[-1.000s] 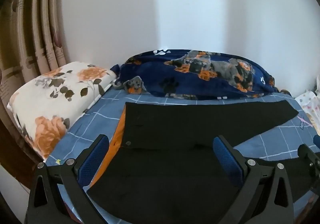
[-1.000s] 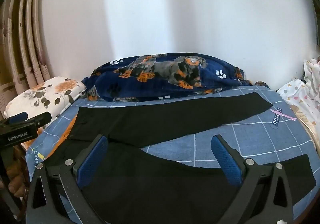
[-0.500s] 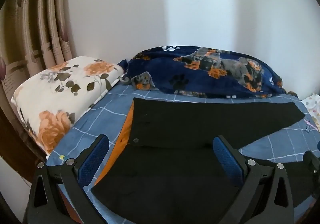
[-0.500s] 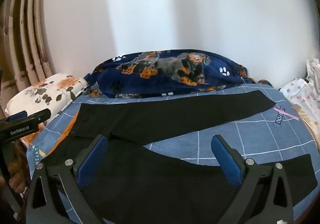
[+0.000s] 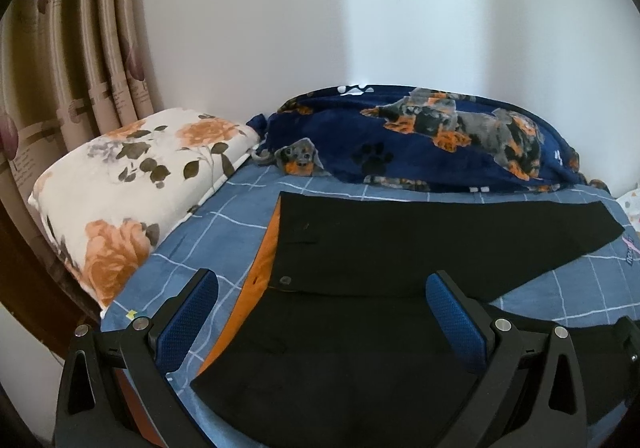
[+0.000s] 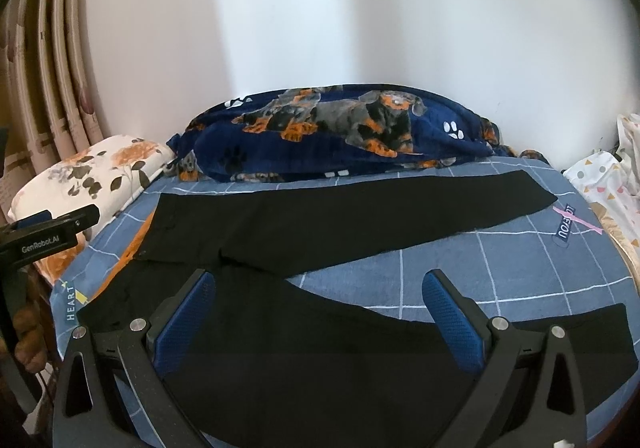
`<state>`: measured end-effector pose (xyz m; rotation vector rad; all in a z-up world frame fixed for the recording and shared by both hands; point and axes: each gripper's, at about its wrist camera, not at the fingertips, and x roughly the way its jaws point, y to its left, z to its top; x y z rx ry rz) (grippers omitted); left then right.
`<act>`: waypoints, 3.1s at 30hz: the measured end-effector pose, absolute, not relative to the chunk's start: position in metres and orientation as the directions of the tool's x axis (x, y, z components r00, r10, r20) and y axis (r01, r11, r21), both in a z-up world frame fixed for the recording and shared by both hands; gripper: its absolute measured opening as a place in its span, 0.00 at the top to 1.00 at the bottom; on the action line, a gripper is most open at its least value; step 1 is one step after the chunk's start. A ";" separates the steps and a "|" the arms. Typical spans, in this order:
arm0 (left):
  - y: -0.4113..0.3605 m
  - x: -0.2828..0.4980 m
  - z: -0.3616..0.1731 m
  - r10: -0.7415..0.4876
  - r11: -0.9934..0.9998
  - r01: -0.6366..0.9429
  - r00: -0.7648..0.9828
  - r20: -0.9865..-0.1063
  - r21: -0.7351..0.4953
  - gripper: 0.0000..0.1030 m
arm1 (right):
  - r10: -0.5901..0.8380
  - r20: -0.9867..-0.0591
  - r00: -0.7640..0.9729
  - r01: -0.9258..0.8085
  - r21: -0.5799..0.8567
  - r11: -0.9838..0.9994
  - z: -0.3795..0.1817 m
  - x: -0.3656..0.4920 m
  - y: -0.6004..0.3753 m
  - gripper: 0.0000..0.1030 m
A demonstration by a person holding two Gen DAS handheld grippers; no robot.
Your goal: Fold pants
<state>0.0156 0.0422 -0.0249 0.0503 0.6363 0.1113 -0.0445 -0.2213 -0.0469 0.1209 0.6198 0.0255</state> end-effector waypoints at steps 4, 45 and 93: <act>0.034 0.024 -0.028 0.133 0.991 -0.097 0.790 -0.598 0.091 0.00 | 0.065 -0.583 0.810 0.013 0.128 0.992 -0.050 -0.043 -0.223 0.00; 0.093 0.133 -0.076 0.167 0.983 -0.070 0.719 -0.675 0.169 0.00 | 0.034 -0.688 0.725 0.039 0.089 0.995 -0.086 -0.014 -0.215 0.00; 0.135 0.203 -0.063 -0.465 0.884 0.361 0.635 -0.617 -0.296 0.91 | 0.394 -0.691 0.605 -0.005 0.492 0.870 -0.102 0.067 -0.238 0.00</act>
